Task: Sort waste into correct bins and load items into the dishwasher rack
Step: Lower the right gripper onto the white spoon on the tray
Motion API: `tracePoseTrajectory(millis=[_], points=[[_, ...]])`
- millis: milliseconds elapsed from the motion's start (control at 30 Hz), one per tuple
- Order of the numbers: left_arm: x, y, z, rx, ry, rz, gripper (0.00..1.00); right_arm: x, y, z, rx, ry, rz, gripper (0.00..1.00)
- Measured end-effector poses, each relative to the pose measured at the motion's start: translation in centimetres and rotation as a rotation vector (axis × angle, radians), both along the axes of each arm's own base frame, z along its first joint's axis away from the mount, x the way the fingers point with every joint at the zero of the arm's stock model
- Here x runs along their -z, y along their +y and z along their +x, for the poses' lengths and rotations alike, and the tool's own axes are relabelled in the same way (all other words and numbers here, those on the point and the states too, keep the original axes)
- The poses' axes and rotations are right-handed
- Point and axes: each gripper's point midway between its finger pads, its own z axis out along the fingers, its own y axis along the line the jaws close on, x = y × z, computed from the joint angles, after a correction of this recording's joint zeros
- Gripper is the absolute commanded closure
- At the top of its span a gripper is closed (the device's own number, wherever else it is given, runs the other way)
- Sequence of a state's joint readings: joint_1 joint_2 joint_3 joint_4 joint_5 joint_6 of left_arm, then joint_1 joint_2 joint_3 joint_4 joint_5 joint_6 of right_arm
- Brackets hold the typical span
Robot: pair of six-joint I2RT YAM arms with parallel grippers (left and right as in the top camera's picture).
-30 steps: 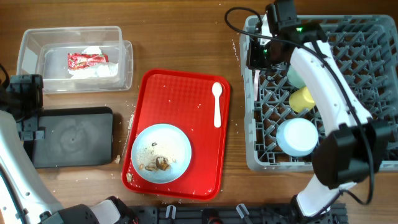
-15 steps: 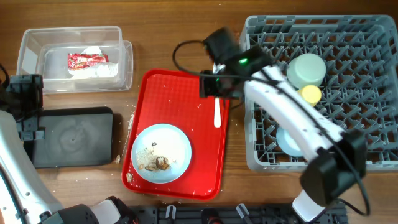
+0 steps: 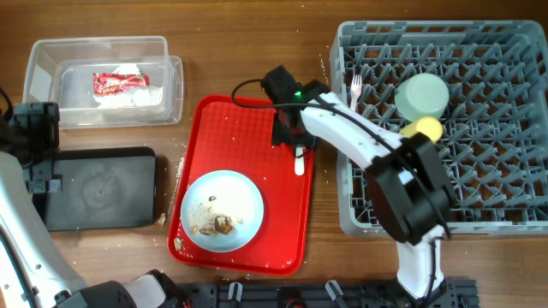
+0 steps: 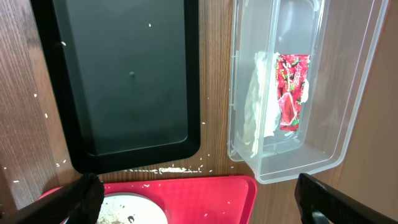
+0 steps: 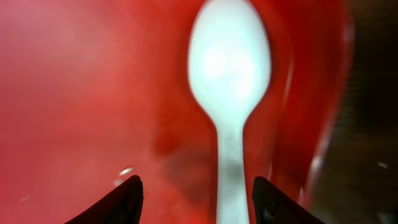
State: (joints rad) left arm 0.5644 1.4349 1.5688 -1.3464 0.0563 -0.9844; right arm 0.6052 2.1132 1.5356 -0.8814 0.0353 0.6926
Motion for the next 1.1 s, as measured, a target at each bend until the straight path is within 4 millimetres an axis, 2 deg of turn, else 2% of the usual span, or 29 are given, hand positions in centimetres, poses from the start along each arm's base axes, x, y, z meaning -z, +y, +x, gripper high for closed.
tracePoseTrajectory(millis=[100, 200, 267, 333, 367, 500, 600, 733, 833, 967, 1033, 1100], points=[[0.0, 0.0, 0.0, 0.001, 0.0, -0.001, 0.0, 1.1, -0.3, -0.3, 0.003, 0.022, -0.023, 0.47], [0.0, 0.0, 0.0, 0.0, 0.0, -0.001, 0.0, 1.1, -0.3, -0.2, 0.006, 0.017, -0.025, 0.67], [0.0, 0.0, 0.0, 0.001, 0.0, -0.001, 0.0, 1.1, -0.4, -0.2, 0.006, 0.017, -0.025, 0.76], [0.0, 0.0, 0.0, 0.0, 0.0, 0.0, 0.0, 1.1, -0.3, -0.2, 0.012, 0.018, -0.024, 0.92], [0.0, 0.0, 0.0, 0.0, 0.0, 0.0, 0.0, 1.1, -0.3, -0.2, 0.014, 0.018, -0.024, 0.96], [0.0, 0.0, 0.0, 0.0, 0.001, 0.0, 0.0, 1.0, -0.3, -0.2, 0.012, 0.02, -0.025, 0.96], [0.0, 0.0, 0.0, 0.0, 0.0, 0.0, 0.0, -0.1, -0.3, 0.1, 0.016, 0.026, -0.015, 0.96], [0.0, 0.0, 0.0, 0.001, 0.0, -0.001, 0.0, -0.9, -1.8, 0.1, 0.019, 0.061, -0.036, 0.96], [0.0, 0.0, 0.0, 0.0, 0.001, 0.0, 0.0, -2.8, -3.0, 1.4, 0.02, 0.025, -0.012, 0.96], [0.0, 0.0, 0.0, 0.0, 0.0, 0.0, 0.0, -9.0, -5.1, 3.7, 0.027, -0.119, 0.057, 0.96], [0.0, 0.0, 0.0, 0.0, 0.0, -0.001, 0.0, -13.2, -6.7, 4.9, 0.028, -0.218, 0.093, 0.96], [0.0, 0.0, 0.0, 0.0, 0.0, 0.0, 0.0, -16.2, -8.0, 5.4, 0.017, -0.286, 0.124, 0.93]])
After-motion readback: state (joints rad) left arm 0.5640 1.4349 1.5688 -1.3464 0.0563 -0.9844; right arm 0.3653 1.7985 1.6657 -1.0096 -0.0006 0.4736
